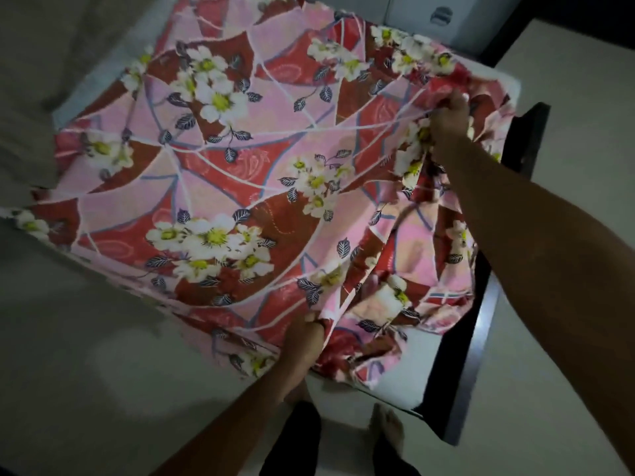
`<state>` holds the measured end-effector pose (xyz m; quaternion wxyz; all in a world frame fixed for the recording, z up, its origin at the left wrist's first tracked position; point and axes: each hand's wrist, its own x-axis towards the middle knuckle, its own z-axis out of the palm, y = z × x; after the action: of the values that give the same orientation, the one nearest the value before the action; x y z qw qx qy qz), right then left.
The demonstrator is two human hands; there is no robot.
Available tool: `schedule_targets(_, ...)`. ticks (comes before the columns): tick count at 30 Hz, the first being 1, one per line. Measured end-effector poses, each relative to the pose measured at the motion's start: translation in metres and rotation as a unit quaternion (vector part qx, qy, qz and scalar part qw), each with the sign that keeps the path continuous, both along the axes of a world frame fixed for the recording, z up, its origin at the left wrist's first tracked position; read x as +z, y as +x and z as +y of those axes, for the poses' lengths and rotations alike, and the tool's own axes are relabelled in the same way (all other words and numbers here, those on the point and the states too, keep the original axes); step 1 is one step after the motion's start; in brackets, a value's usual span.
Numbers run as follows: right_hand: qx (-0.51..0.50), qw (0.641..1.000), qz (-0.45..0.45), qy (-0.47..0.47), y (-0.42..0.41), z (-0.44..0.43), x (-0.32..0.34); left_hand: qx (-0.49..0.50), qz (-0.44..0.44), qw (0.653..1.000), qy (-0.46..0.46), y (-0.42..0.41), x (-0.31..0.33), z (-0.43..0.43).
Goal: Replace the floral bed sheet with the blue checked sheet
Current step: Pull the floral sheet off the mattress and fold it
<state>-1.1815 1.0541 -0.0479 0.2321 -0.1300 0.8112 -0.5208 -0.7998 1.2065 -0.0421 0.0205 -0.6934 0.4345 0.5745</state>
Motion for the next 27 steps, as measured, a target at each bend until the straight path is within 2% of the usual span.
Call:
schedule_targets(1,0.001,1.0,-0.001,-0.007,-0.01,0.002,0.0,-0.043,0.003,0.999,-0.012,-0.008,0.003,0.007)
schedule_targets(3,0.018,1.0,-0.007,-0.003,-0.021,0.008,0.011,-0.063,-0.012,0.998,-0.025,-0.025,0.005,0.018)
schedule_targets(8,0.0,1.0,-0.001,-0.028,-0.073,0.01,0.026,-0.015,0.03,0.994,-0.103,-0.062,0.014,0.02)
schedule_targets(13,0.052,0.998,-0.003,-0.041,-0.145,0.014,0.022,-0.112,-0.003,0.973,-0.201,-0.126,0.018,0.052)
schedule_targets(16,0.081,0.995,-0.005,-0.058,-0.194,0.022,0.017,-0.085,-0.024,0.977,-0.193,-0.177,0.014,0.075)
schedule_targets(21,0.091,0.99,-0.02,-0.108,-0.283,0.041,-0.002,-0.133,-0.041,0.972,-0.19,-0.255,-0.007,0.122)
schedule_targets(23,0.108,0.989,-0.033,-0.091,-0.315,0.049,-0.03,-0.114,-0.062,0.975,-0.182,-0.271,-0.015,0.132)
schedule_targets(27,0.165,0.979,-0.12,-0.031,-0.338,0.067,-0.069,-0.056,-0.093,0.979,-0.171,-0.279,-0.029,0.133)
